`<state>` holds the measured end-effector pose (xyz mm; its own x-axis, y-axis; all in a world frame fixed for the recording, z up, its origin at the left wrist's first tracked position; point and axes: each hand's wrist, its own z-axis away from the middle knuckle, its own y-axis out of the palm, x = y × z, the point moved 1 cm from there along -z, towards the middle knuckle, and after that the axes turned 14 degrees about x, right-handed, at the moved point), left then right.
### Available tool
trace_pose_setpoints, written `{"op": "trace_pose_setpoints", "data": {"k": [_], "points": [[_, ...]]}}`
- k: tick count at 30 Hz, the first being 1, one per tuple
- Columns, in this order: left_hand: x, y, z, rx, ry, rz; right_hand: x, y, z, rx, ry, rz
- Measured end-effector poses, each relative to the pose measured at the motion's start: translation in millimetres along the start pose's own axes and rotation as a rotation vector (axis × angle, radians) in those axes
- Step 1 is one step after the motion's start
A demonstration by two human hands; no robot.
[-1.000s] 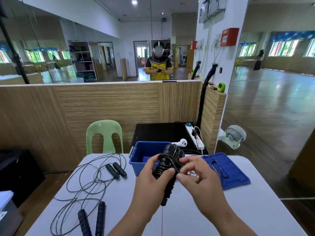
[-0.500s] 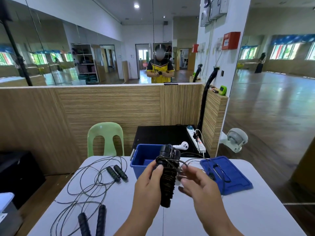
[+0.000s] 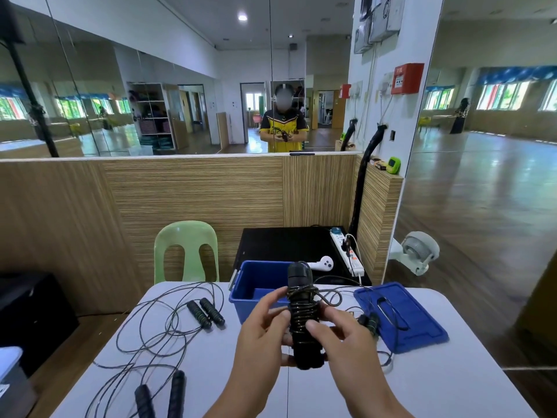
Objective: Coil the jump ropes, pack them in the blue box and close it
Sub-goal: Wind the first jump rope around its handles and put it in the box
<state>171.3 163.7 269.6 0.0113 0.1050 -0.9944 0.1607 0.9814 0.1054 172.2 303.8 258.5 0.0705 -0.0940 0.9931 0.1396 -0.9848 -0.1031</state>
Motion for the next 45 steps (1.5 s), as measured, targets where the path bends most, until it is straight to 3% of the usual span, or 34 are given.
{"op": "trace_pose_setpoints", "data": {"k": [14, 24, 31, 45], "points": [[11.3, 29.8, -8.3, -0.055, 0.006, 0.035, -17.7, -35.9, -5.0, 0.031, -0.003, -0.176], [11.1, 29.9, -20.7, -0.131, 0.088, -0.182, -23.3, -58.0, -24.9, 0.075, -0.059, -0.16], [23.2, 0.1, -49.2, -0.17, 0.06, -0.238, -34.0, -41.2, -62.2, 0.064, -0.007, -0.243], [64.9, -120.8, -143.1, -0.053, -0.009, -0.299, -75.5, 37.3, -177.2, 0.143, 0.292, -0.365]]}}
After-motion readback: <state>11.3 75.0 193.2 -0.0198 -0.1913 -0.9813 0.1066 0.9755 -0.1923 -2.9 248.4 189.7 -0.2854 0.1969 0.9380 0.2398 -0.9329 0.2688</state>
